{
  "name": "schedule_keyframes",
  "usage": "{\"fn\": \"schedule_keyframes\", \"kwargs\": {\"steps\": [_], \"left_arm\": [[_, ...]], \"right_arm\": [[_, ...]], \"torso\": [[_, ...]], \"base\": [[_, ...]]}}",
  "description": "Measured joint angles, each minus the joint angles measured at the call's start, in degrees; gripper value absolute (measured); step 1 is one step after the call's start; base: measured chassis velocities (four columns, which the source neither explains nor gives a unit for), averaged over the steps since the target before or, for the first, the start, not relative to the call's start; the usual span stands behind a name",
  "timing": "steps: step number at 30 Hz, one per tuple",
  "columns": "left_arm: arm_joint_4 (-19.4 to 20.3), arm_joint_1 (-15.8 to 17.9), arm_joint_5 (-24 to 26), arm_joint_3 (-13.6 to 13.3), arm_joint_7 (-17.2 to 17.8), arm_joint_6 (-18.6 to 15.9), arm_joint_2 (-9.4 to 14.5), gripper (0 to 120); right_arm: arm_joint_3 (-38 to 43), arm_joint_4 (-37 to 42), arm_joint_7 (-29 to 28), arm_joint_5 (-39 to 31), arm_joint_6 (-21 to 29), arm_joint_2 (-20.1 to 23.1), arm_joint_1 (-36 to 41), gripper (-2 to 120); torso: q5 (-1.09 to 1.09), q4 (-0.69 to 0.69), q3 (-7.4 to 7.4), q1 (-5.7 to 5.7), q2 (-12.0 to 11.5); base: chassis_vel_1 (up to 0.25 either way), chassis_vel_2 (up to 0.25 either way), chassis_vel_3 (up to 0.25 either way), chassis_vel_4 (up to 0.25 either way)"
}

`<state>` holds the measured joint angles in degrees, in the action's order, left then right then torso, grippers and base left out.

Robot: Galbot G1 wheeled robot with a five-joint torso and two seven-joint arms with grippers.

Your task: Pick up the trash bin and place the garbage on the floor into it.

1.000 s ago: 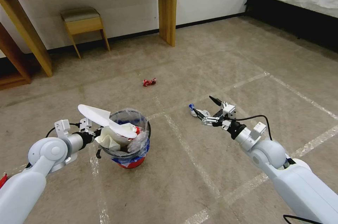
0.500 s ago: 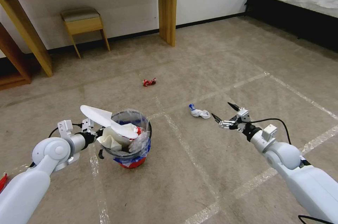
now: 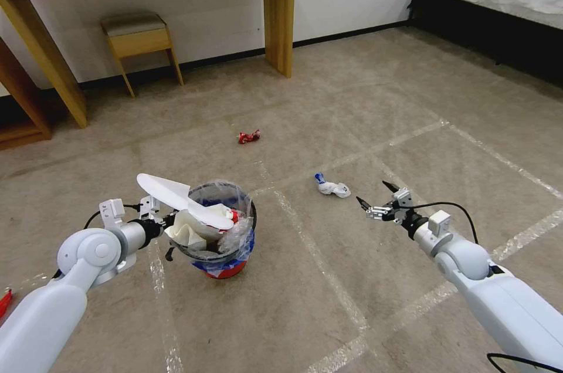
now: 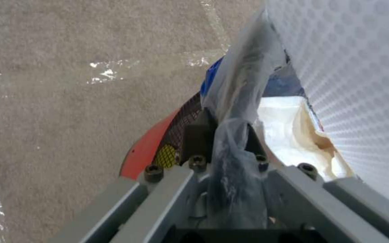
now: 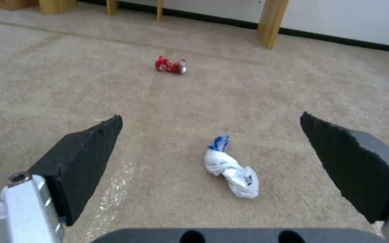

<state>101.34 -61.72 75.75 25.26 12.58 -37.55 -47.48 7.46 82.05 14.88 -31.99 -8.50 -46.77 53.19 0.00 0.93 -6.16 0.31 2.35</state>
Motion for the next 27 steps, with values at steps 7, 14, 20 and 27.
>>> {"fn": "schedule_keyframes", "kwargs": {"steps": [7, 14, 20, 27], "left_arm": [[0.59, -0.25, -0.02, 0.0, 0.01, 0.03, 0.43, 1], [1.03, -0.12, -0.43, -0.41, 0.05, 0.04, 0.59, 1], [1.34, 0.06, -1.05, -0.58, 0.0, 0.05, 0.08, 1], [2.11, -0.12, -1.1, 0.14, -0.15, 0.38, 0.08, 1]], "right_arm": [[-0.61, 0.56, -0.09, 0.22, 0.21, 0.51, 0.1, 100], [-0.68, 1.2, -0.25, 0.77, 0.61, 0.31, 0.42, 100], [-0.34, 1.39, -0.13, 1.83, 0.63, -0.52, 0.77, 100], [0.26, 2.3, -0.1, 2.5, 0.67, -1.03, 2.02, 100]], "torso": [[0.0, 0.0, 0.0, 0.0, 0.0], [0.0, 0.0, 0.0, 0.0, 0.0], [0.0, 0.0, 0.0, 0.0, 0.0], [0.0, 0.0, 0.0, 0.0, 0.0]], "base": [[0.0, 0.0, 0.0, 0.0], [0.0, 0.0, 0.0, 0.0], [0.0, 0.0, 0.0, 0.0], [0.0, 0.0, 0.0, 0.0]]}}
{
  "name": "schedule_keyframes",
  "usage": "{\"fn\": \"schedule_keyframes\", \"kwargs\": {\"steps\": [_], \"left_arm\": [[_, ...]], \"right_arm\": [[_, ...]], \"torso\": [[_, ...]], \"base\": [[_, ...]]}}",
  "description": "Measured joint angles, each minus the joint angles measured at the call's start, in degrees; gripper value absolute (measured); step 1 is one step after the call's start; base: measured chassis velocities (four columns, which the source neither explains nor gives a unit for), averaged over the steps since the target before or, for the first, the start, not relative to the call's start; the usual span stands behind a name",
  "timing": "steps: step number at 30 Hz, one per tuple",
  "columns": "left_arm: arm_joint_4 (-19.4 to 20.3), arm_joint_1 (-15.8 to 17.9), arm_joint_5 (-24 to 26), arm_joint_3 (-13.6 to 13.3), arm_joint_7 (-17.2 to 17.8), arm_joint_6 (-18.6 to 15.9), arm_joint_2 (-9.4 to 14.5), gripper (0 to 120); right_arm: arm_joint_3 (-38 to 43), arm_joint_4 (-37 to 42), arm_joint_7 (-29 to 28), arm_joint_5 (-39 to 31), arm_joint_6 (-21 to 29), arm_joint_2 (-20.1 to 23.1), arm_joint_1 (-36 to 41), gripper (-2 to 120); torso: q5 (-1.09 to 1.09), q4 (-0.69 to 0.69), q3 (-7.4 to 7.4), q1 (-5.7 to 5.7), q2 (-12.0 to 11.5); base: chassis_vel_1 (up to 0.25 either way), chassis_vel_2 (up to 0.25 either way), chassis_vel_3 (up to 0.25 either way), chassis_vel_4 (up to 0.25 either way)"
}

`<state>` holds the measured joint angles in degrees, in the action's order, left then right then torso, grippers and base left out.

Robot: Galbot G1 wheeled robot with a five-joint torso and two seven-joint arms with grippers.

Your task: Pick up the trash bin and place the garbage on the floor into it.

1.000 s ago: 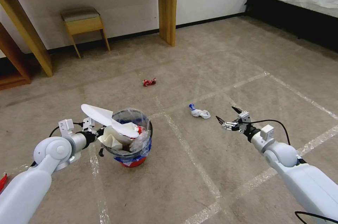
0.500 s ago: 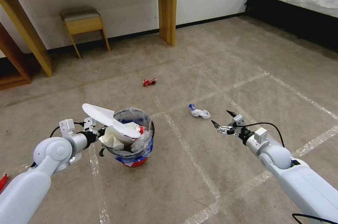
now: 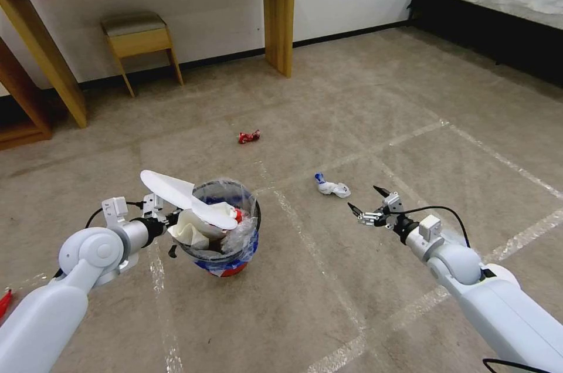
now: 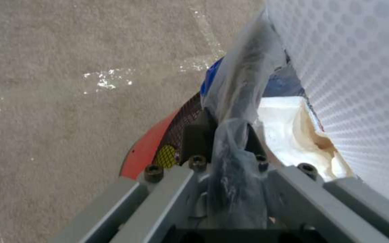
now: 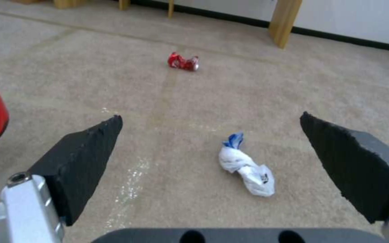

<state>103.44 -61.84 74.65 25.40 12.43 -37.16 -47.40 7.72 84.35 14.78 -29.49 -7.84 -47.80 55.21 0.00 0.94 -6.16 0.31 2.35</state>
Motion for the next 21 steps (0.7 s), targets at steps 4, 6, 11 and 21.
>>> {"fn": "schedule_keyframes", "kwargs": {"steps": [4, 6, 11, 21], "left_arm": [[0.35, -0.16, 0.0, 0.19, 0.0, 0.07, 0.01, 1], [0.7, -0.45, -0.06, 0.31, 0.03, 0.16, -0.16, 1], [1.06, -0.8, -0.32, 0.35, 0.17, 0.31, -0.62, 1], [1.15, -0.74, -0.94, 0.1, 0.45, 0.42, -1.08, 1]], "right_arm": [[0.08, 0.22, 0.01, 0.0, 0.03, -0.23, 0.27, 100], [0.13, 0.28, -0.11, 0.04, 0.13, -0.55, 0.34, 100], [0.17, 0.28, -0.31, -0.07, -0.1, -0.88, 0.14, 100], [1.57, -0.36, 4.78, -0.14, 0.22, -1.18, 0.21, 100]], "torso": [[0.0, -0.01, 0.0, 0.0, 0.0], [0.0, 0.0, 0.0, 0.0, 0.0], [0.0, -0.01, 0.0, 0.0, 0.0], [-0.01, -0.01, 0.0, -0.01, 0.0]], "base": [[0.0, 0.0, 0.0, 0.0], [0.0, 0.0, 0.0, 0.0], [0.0, 0.0, 0.0, 0.0], [0.0, 0.0, 0.0, 0.0]]}}
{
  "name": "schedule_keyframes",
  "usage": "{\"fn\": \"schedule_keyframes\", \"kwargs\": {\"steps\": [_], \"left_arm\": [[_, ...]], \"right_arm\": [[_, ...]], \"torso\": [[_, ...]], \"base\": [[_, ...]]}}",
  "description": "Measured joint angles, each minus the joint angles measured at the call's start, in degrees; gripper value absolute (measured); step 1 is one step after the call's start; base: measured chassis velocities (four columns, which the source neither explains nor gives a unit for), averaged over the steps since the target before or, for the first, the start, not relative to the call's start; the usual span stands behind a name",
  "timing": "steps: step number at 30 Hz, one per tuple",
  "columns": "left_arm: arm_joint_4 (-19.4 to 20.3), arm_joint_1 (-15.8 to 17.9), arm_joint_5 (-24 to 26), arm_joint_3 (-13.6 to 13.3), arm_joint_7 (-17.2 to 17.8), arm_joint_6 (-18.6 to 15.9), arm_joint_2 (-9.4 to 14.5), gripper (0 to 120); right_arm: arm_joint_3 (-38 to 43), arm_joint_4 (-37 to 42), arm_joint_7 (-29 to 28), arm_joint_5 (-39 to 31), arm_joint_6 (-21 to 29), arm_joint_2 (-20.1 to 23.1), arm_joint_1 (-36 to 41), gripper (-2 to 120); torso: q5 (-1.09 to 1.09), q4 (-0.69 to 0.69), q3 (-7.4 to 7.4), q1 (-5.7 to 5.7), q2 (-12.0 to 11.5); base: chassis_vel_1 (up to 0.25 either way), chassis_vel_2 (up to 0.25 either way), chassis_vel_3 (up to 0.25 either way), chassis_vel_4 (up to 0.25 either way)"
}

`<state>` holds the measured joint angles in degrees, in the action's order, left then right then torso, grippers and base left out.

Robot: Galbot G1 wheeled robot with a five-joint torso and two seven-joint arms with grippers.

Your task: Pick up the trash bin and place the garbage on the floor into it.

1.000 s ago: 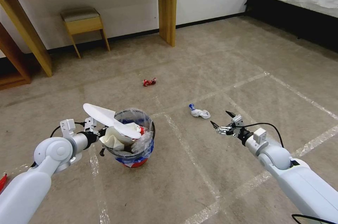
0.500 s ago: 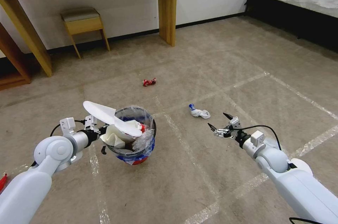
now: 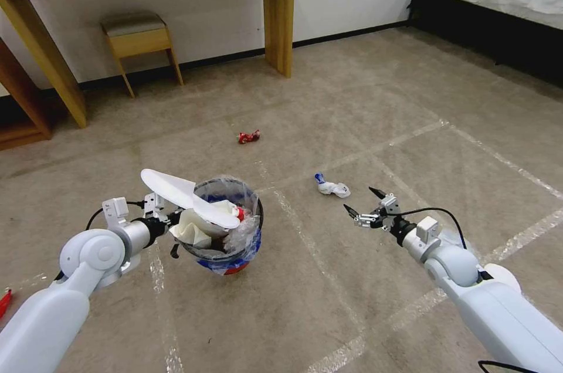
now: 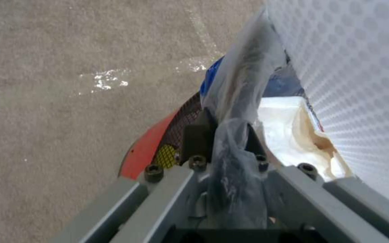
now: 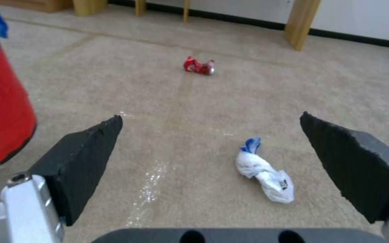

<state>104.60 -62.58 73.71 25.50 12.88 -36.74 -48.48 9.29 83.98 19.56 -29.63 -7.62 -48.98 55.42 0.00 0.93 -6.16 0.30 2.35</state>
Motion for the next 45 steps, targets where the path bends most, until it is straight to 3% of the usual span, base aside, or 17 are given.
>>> {"fn": "schedule_keyframes", "kwargs": {"steps": [11, 21, 30, 35, 37, 38, 40, 41, 44, 45], "left_arm": [[-0.49, 0.55, -0.12, -0.38, 0.14, 0.01, -0.22, 1], [-1.55, -0.11, -1.62, -0.57, -0.23, 0.43, -1.35, 1], [-1.79, 1.11, -1.32, -0.57, -0.09, 0.51, -0.94, 1], [-1.87, 1.22, -1.27, -0.52, 0.02, 0.48, -0.62, 1], [-2.2, 1.27, -1.27, -0.47, -0.02, 0.4, -0.47, 1], [-2.2, 1.27, -1.27, -0.47, -0.02, 0.4, -0.47, 1], [-2.8, 1.61, -1.29, -0.44, -0.15, 0.35, -0.46, 1], [-2.8, 1.61, -1.29, -0.44, -0.15, 0.35, -0.46, 1], [-3.8, 3.25, -1.33, -1.68, -0.46, 0.25, -1.02, 1], [-4.08, 3.82, -1.38, -2.17, -0.85, 0.2, -1.42, 1]], "right_arm": [[-0.31, -0.55, 0.62, 0.4, 0.06, -0.58, -0.26, 100], [-0.2, -1.56, 0.34, 0.39, -2.1, -1.55, 0.14, 100], [-1.33, -1.73, -0.82, 0.44, -2.03, -0.47, -0.8, 100], [-3.43, -1.62, -0.69, 1.67, 1.4, 2.9, -3.35, 100], [-7.1, -1.57, 3.06, 2.2, 5.51, 7.09, -7.22, 100], [-7.1, -1.57, 3.06, 2.2, 5.51, 7.09, -7.22, 100], [-12.05, -1.48, 7.95, 2.36, 11.3, 11.41, -13.86, 100], [-12.05, -1.48, 7.95, 2.36, 11.3, 11.41, -13.86, 100], [-17.72, -0.72, 11.57, 0.59, 18.77, 15.99, -19.16, 100], [-21.67, -1.59, 12.9, -0.78, 20.4, 16.8, -22.6, 100]], "torso": [[-0.01, 0.0, 0.01, -0.01, 0.01], [0.01, 0.01, -0.01, 0.02, 0.01], [-0.01, 0.02, -0.03, 0.05, 0.0], [-0.02, 0.0, 0.0, 0.01, 0.0], [0.0, 0.02, 0.01, -0.01, 0.0], [0.0, 0.02, 0.01, -0.01, 0.0], [0.03, 0.01, 0.02, -0.01, 0.0], [0.03, 0.01, 0.02, -0.01, 0.0], [-0.02, -0.02, 0.0, 0.0, 0.0], [0.08, 0.06, 0.0, 0.0, 0.0]], "base": [[-0.075, 0.073, 0.069, -0.073], [-0.242, 0.251, 0.242, -0.236], [-0.216, 0.24, 0.202, -0.218], [0.005, 0.011, 0.0, 0.003], [0.047, -0.058, -0.059, 0.054], [0.041, -0.069, -0.059, 0.05], [0.006, -0.022, -0.022, 0.025], [0.0, 0.0, 0.0, 0.0], [0.0, 0.0, 0.0, 0.0], [0.0, 0.0, 0.0, 0.0]]}}
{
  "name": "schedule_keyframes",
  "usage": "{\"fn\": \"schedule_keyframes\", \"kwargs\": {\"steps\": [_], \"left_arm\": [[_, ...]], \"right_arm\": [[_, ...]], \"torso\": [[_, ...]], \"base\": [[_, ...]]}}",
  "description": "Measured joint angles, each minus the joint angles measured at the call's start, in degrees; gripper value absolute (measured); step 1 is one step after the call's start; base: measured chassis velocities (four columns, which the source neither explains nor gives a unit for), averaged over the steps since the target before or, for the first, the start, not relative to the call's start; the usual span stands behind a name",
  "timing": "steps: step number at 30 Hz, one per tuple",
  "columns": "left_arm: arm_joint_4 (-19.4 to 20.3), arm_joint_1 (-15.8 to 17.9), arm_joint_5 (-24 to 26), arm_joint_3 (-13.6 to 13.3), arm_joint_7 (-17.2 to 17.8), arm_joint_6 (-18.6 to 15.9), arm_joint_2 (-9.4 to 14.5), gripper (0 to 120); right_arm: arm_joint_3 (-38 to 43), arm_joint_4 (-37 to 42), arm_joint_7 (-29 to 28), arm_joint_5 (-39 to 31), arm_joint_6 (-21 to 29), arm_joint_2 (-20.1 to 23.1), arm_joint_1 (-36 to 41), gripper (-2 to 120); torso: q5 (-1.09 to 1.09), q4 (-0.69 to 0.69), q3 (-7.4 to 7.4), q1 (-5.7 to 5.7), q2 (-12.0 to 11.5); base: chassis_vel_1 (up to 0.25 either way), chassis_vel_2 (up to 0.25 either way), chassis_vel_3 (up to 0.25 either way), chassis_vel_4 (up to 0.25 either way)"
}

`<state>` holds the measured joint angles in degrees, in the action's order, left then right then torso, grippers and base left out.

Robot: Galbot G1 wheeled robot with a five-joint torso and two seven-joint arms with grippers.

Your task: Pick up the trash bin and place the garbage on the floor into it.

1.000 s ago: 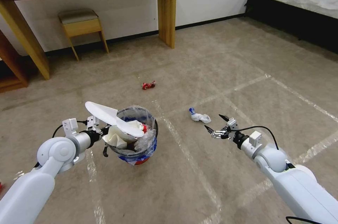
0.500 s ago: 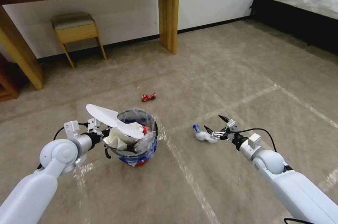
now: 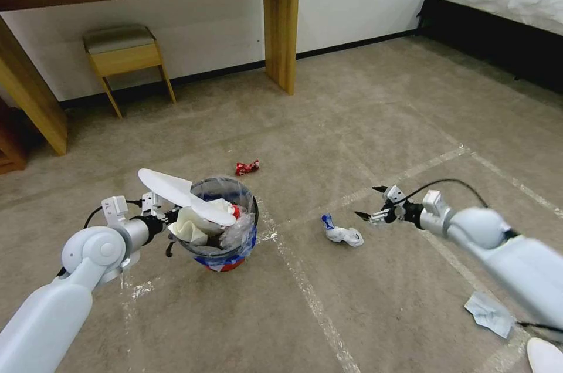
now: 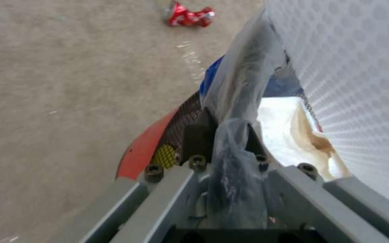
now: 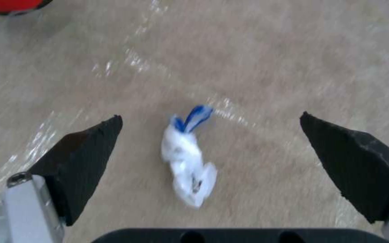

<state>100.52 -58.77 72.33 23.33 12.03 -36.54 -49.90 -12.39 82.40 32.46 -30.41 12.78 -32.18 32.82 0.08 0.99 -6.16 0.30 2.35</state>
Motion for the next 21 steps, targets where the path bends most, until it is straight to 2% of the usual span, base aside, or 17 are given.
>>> {"fn": "schedule_keyframes", "kwargs": {"steps": [1, 3, 4, 5, 6, 7, 9, 12, 15, 18, 21], "left_arm": [[0.0, 0.0, 0.0, 0.0, 0.0, 0.0, 0.0, 1], [-0.06, -0.21, -0.24, 0.09, -0.63, -0.03, -0.21, 1], [-0.06, -0.21, -0.24, 0.09, -0.63, -0.03, -0.21, 1], [-0.05, -0.46, -0.4, 0.3, -0.7, -0.03, -0.2, 1], [0.11, -0.7, -0.46, 0.56, -0.72, -0.05, -0.08, 1], [0.11, -0.7, -0.46, 0.56, -0.72, -0.05, -0.08, 1], [0.22, -0.59, -0.46, 0.75, -1.04, -0.06, 0.09, 1], [0.11, -0.52, -0.47, 1.02, -1.3, -0.05, 0.06, 1], [0.07, -0.57, -0.47, 1.32, -1.63, -0.06, 0.03, 1], [-0.03, -0.69, -0.57, 1.87, -1.97, 0.0, -0.06, 1], [-0.29, -0.55, -0.69, 1.92, -2.24, 0.01, -0.21, 1]], "right_arm": [[0.0, 0.0, 0.0, 0.0, 0.0, 0.0, 0.0, 100], [-7.67, -2.74, 0.86, -2.23, 4.35, -1.64, -6.02, 100], [-7.67, -2.74, 0.86, -2.23, 4.35, -1.64, -6.02, 100], [-10.12, -4.06, 1.07, -2.75, 5.22, -2.5, -8.11, 100], [-13.73, -5.96, 1.6, -3.91, 6.81, -3.52, -10.99, 100], [-13.73, -5.96, 1.6, -3.91, 6.81, -3.52, -10.99, 100], [-20.61, -8.61, 1.44, -6.36, 9.6, -5.06, -15.74, 100], [-24.92, -11.37, 1.5, -5.83, 10.44, -7.27, -18.71, 100], [-28.63, -14.15, 1.63, -4.49, 11.27, -9.99, -21.06, 100], [-32.77, -19.7, 3.33, -0.51, 10.37, -13.03, -23.46, 100], [-34.19, -24.05, 3.95, 1.23, 9.38, -15.25, -23.91, 100]], "torso": [[0.0, 0.0, 0.0, 0.0, 0.0], [-0.15, 0.01, -0.01, 0.01, 0.0], [-0.15, 0.01, -0.01, 0.01, 0.0], [-0.15, -0.07, -0.01, 0.01, 0.0], [-0.04, -0.09, 0.0, 0.01, 0.0], [-0.04, -0.09, 0.0, 0.01, 0.0], [-0.11, -0.09, -0.01, 0.0, 0.0], [-0.05, -0.06, 0.0, 0.01, 0.0], [-0.11, -0.05, -0.01, 0.01, 0.0], [-0.04, -0.09, -0.01, 0.01, 0.0], [-0.1, -0.09, -0.01, 0.01, -0.01]], "base": [[0.0, 0.0, 0.0, 0.0], [0.0, 0.0, 0.0, 0.0], [0.0, 0.0, 0.0, 0.0], [0.0, 0.0, 0.0, 0.0], [0.0, 0.0, 0.0, 0.0], [0.0, 0.0, 0.0, 0.0], [0.0, 0.0, 0.0, 0.0], [0.0, 0.0, 0.0, 0.0], [0.0, 0.0, 0.0, 0.0], [0.0, 0.0, 0.0, 0.0], [0.0, 0.0, 0.0, 0.0]]}}
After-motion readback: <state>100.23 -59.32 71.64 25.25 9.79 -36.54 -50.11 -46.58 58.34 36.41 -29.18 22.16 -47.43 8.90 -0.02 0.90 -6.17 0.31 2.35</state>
